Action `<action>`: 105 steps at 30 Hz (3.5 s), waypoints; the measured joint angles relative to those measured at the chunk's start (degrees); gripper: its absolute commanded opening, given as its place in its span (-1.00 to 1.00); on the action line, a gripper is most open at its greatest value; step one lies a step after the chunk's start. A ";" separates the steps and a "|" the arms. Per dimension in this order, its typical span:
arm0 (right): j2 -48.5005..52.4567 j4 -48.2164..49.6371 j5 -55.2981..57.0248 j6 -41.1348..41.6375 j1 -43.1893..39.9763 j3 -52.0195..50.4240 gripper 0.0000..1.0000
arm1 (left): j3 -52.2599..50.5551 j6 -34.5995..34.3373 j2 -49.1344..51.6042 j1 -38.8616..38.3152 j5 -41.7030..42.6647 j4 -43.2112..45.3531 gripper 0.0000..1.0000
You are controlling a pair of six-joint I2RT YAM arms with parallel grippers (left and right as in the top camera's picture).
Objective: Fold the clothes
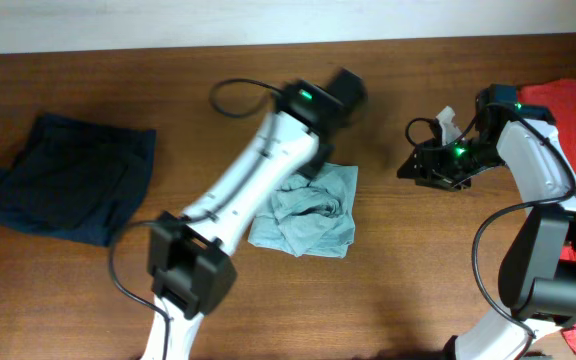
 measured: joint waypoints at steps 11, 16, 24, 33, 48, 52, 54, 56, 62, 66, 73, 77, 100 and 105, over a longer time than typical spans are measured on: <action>-1.77 0.35 -1.60 -1.92 3.48 0.00 0.11 | -10.58 7.56 0.22 9.29 20.68 5.51 -0.99; -1.77 0.37 0.13 -1.88 3.48 0.00 0.11 | -18.78 8.41 0.76 6.03 28.00 11.06 -0.99; -1.77 0.39 0.31 -1.88 3.48 0.00 0.11 | -15.93 11.43 0.76 -8.00 39.36 14.82 -0.99; -1.79 0.15 -0.42 -1.92 3.48 0.00 0.09 | -3.13 9.18 0.63 -6.12 21.31 2.95 -0.84; -1.79 15.04 12.59 -0.09 34.69 0.02 0.50 | -6.40 10.56 -1.20 20.48 15.52 2.95 -0.79; -1.64 16.83 20.35 2.93 37.09 0.00 0.04 | -6.43 10.58 -1.20 22.36 16.11 2.80 -0.78; -1.31 16.98 22.43 4.07 37.46 0.02 -0.32 | -6.45 10.58 -1.20 22.75 16.15 2.67 -0.78; -0.48 17.00 23.89 4.94 37.57 0.00 -0.64 | -6.45 10.58 -1.20 22.80 16.20 2.67 -0.78; 0.04 17.66 24.92 7.32 37.55 0.00 -0.92 | -6.45 10.60 -1.20 22.69 16.37 3.02 -0.79; 0.04 17.46 26.84 7.54 37.18 0.00 -0.92 | -6.45 10.60 -1.20 22.69 16.39 3.02 -0.79; 0.04 14.93 27.15 7.41 29.35 0.00 -0.80 | -6.45 10.60 -1.20 22.69 16.37 3.02 -0.78; 0.04 13.40 17.05 2.97 23.34 0.00 -0.21 | -6.45 10.60 -1.20 22.69 16.37 3.17 -0.77; 0.68 16.15 20.83 11.63 37.07 0.00 -0.92 | -6.45 10.82 -1.20 22.69 14.12 3.21 -0.68; -0.07 12.74 26.03 11.80 32.09 0.00 -0.92 | -6.45 10.82 -1.20 22.69 14.12 3.21 -0.68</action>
